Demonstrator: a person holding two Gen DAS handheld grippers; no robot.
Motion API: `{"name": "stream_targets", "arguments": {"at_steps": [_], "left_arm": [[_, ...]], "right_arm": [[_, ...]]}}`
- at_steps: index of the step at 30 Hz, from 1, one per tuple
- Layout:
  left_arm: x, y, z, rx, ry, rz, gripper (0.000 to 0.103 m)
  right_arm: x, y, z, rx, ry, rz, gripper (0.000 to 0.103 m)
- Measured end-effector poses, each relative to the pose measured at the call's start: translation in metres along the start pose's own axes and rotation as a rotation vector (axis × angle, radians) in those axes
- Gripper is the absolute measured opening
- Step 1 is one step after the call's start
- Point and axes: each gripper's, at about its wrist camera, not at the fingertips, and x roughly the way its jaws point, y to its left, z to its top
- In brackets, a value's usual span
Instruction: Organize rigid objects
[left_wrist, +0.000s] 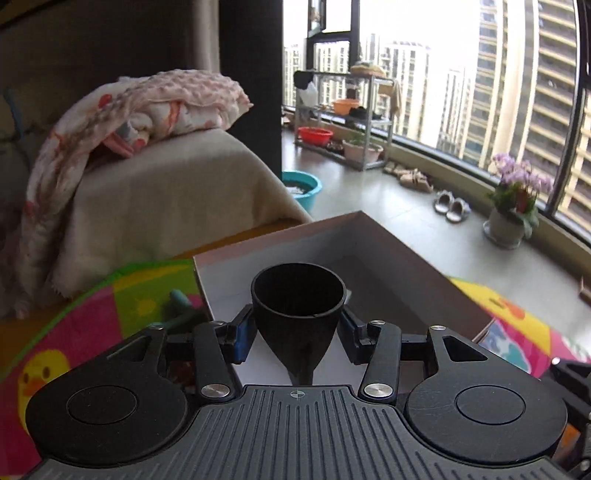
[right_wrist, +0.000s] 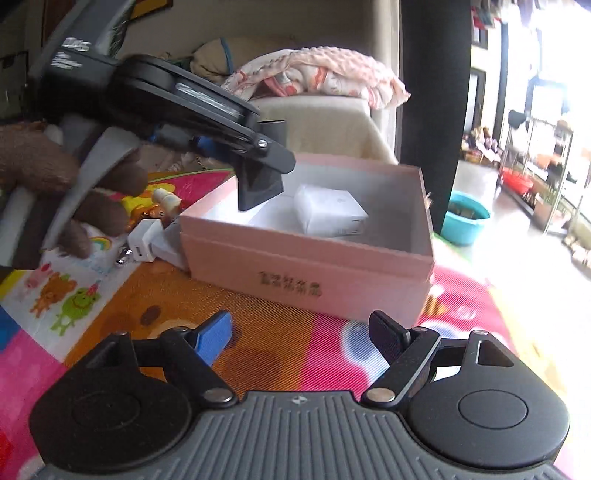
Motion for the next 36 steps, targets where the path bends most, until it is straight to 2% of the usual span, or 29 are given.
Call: {"name": "stream_targets", "arguments": {"at_steps": [2, 4, 7, 8, 10, 13, 16, 20, 24, 26, 30, 33, 35, 36], "left_arm": [[0.002, 0.001, -0.003, -0.019, 0.028, -0.095, 0.053], [-0.001, 0.003, -0.007, -0.068, 0.020, -0.146, 0.056], [0.001, 0.005, -0.010, -0.071, 0.023, -0.128, 0.055], [0.000, 0.004, -0.011, -0.066, 0.019, -0.109, 0.051], [-0.005, 0.011, -0.012, -0.101, -0.032, -0.107, 0.051], [-0.026, 0.031, -0.014, -0.213, -0.135, -0.149, 0.051], [-0.051, 0.053, -0.024, -0.273, -0.179, -0.095, 0.051], [-0.073, 0.087, -0.056, -0.357, -0.140, 0.024, 0.051], [-0.082, 0.117, -0.097, -0.476, -0.113, 0.082, 0.051], [-0.080, 0.131, -0.111, -0.528, -0.114, 0.079, 0.051], [-0.075, 0.150, -0.115, -0.550, -0.162, 0.074, 0.051], [-0.068, 0.167, -0.113, -0.594, -0.191, 0.047, 0.051], [-0.061, 0.177, -0.111, -0.616, -0.188, 0.036, 0.050], [-0.058, 0.181, -0.111, -0.620, -0.182, 0.033, 0.051]], "right_arm": [[-0.003, 0.003, -0.006, 0.003, -0.005, 0.012, 0.082], [-0.003, 0.005, -0.010, 0.007, -0.004, 0.017, 0.082], [0.000, 0.004, -0.015, 0.019, 0.002, 0.020, 0.082], [0.001, 0.003, -0.016, 0.024, 0.008, 0.018, 0.082], [0.000, 0.002, -0.016, 0.036, 0.003, 0.018, 0.082], [-0.001, 0.000, -0.016, 0.052, -0.005, 0.025, 0.082], [-0.001, -0.003, -0.017, 0.069, -0.004, 0.027, 0.082], [-0.001, -0.006, -0.017, 0.087, -0.010, 0.042, 0.082], [-0.005, -0.002, -0.007, 0.066, -0.026, 0.056, 0.082], [-0.007, 0.004, 0.022, 0.046, -0.030, 0.072, 0.082], [0.005, 0.013, 0.117, 0.063, -0.013, 0.129, 0.082], [0.053, 0.030, 0.190, 0.054, 0.063, 0.133, 0.082], [0.099, 0.048, 0.222, 0.018, 0.137, 0.113, 0.078], [0.126, 0.059, 0.233, -0.018, 0.186, 0.093, 0.065]]}}
